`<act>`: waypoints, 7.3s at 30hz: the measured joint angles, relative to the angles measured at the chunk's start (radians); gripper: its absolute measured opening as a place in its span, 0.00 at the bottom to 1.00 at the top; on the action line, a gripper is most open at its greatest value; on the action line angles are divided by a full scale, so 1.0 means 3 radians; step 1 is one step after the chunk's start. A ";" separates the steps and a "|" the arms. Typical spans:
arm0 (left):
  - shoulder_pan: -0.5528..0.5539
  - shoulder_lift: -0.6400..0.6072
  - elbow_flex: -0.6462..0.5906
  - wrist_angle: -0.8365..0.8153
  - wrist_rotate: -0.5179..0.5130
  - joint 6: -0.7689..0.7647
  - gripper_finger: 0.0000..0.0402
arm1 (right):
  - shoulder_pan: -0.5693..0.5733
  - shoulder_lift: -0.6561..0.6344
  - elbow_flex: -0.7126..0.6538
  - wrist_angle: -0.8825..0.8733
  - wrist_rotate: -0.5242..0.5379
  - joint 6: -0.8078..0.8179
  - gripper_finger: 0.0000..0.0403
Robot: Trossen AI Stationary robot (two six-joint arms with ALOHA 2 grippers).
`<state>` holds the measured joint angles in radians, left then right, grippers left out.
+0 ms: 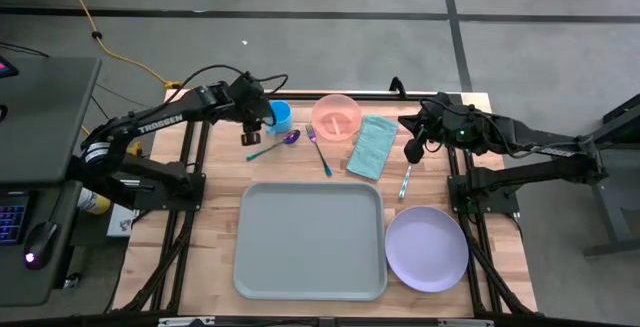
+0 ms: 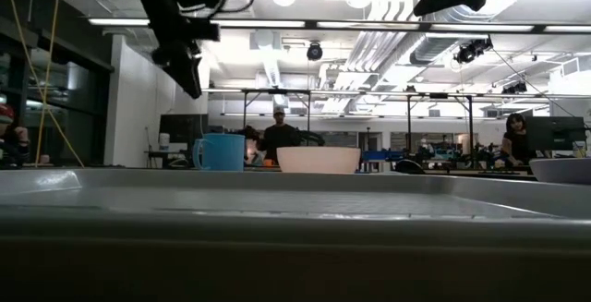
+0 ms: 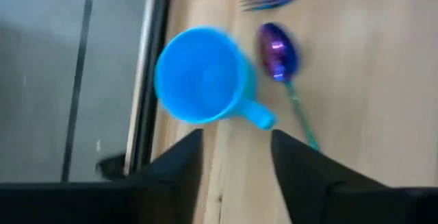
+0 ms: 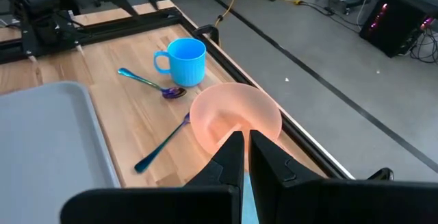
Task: Set up tray
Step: Put the blue mug on the serving tray
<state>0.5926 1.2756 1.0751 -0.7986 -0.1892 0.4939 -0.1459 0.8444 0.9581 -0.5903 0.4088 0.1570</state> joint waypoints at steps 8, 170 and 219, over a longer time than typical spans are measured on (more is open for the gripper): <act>0.0343 0.0470 0.0348 -0.0063 0.0051 -0.1085 0.76 | 0.0000 0.0000 0.0000 -0.0013 -0.0032 0.0090 0.00; -0.1672 0.2850 0.3451 -0.0963 0.1048 -0.1463 0.03 | -0.0134 -0.0814 0.0563 -0.0673 -0.0312 0.0057 0.00; -0.1845 0.3710 0.4251 -0.1060 0.0834 -0.1308 0.04 | -0.0131 -0.0961 0.0631 -0.0968 -0.0276 0.0061 0.00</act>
<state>0.0390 2.3886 2.3505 -1.1165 0.0610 0.1015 -0.1852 0.5560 1.1473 -0.8807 0.3260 0.1753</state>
